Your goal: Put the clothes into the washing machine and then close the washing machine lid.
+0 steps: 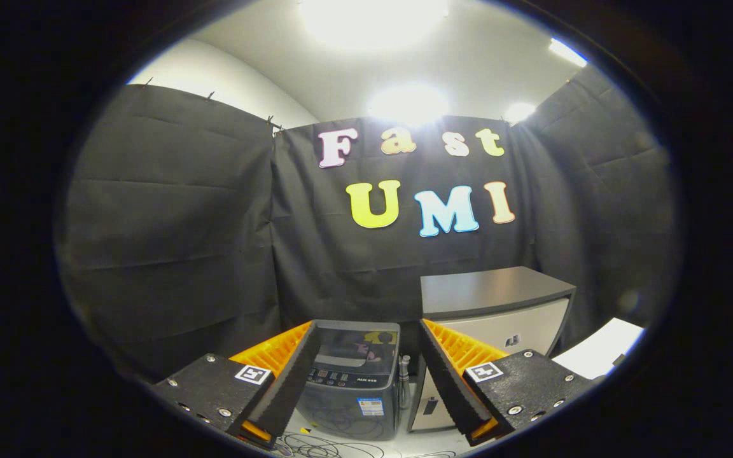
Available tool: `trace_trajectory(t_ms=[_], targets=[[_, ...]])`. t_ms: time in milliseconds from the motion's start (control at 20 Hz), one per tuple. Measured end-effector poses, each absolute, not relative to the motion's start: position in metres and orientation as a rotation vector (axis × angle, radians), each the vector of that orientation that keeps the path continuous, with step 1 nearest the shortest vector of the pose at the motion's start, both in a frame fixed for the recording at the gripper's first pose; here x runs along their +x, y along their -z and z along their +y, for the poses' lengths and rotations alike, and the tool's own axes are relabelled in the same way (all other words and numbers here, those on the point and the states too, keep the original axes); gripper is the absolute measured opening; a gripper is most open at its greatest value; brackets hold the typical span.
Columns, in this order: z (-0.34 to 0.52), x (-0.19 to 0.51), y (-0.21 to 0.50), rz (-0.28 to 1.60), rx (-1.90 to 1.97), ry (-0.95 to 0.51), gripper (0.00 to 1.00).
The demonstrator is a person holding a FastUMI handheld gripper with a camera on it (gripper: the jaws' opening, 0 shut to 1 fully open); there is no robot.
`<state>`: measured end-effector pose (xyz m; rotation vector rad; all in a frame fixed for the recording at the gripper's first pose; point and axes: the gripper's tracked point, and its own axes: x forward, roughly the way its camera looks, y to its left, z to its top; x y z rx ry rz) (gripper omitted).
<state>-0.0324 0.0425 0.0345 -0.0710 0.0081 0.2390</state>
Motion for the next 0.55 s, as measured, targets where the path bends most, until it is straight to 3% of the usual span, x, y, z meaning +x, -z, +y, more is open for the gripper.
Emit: trace_trajectory(t_ms=[550], targets=[[0.043, -0.093, -0.013, 0.015, -0.079, -0.244, 0.95]])
